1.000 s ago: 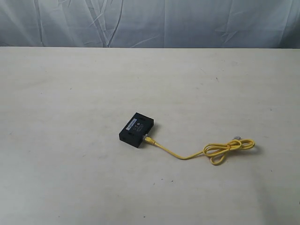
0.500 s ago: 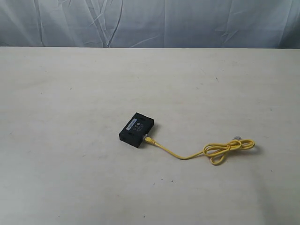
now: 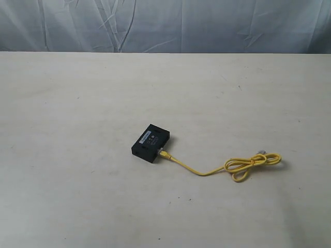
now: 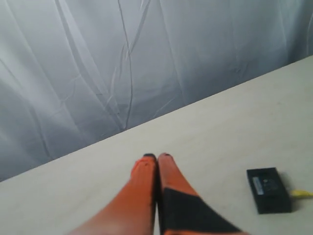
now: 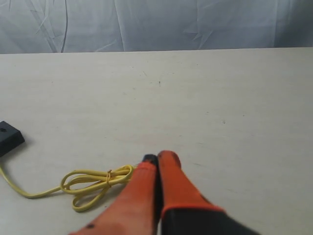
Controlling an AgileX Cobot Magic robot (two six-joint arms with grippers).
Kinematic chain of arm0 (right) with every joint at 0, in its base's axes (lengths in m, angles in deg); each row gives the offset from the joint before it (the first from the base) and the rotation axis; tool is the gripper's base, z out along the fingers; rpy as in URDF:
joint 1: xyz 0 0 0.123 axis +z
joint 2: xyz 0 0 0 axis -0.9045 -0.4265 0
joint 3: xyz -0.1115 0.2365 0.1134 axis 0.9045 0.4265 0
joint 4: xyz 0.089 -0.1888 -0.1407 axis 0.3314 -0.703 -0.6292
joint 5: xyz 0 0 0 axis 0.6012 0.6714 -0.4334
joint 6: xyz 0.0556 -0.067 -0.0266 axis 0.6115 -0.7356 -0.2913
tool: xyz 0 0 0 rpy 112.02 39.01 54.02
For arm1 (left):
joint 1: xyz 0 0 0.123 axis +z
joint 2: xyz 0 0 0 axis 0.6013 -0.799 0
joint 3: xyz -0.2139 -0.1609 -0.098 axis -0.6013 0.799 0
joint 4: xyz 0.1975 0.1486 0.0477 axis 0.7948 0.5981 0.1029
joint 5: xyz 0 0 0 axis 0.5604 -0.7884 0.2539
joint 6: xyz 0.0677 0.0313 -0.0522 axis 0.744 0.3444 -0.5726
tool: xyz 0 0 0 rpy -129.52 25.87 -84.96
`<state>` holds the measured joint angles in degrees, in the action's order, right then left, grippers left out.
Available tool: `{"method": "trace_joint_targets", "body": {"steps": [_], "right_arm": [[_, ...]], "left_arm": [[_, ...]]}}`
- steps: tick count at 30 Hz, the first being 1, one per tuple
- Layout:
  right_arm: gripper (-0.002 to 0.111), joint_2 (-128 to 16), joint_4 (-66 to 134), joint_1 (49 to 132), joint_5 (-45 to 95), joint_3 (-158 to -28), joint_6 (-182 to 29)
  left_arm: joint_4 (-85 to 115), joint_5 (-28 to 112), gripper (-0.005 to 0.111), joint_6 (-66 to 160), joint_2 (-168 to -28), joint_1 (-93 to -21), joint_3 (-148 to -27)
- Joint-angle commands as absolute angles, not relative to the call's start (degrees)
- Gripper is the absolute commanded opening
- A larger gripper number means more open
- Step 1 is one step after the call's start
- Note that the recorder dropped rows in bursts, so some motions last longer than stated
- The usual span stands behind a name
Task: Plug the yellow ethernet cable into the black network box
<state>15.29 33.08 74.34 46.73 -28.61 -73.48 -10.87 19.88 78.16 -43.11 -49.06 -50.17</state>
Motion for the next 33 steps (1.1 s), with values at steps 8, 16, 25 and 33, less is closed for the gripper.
{"method": "trace_joint_targets", "body": {"steps": [8,16,25,33], "right_arm": [[0.000,15.65,33.13,74.05,45.87,-28.34,-73.73],[0.000,15.65,33.29,74.05,45.87,-28.34,-73.73],[0.000,15.65,33.44,74.05,45.87,-28.34,-73.61],[0.000,15.65,34.20,74.05,45.87,-28.34,-73.61]], "left_arm": [[1.47,19.42,0.000,78.41,-27.90,-42.79,-37.29],[1.77,29.59,0.000,78.38,-27.90,-42.79,-26.98],[8.74,29.11,0.000,60.18,-27.90,-42.55,-26.98],[13.81,29.11,0.000,43.15,-27.90,-42.11,-26.98]]}}
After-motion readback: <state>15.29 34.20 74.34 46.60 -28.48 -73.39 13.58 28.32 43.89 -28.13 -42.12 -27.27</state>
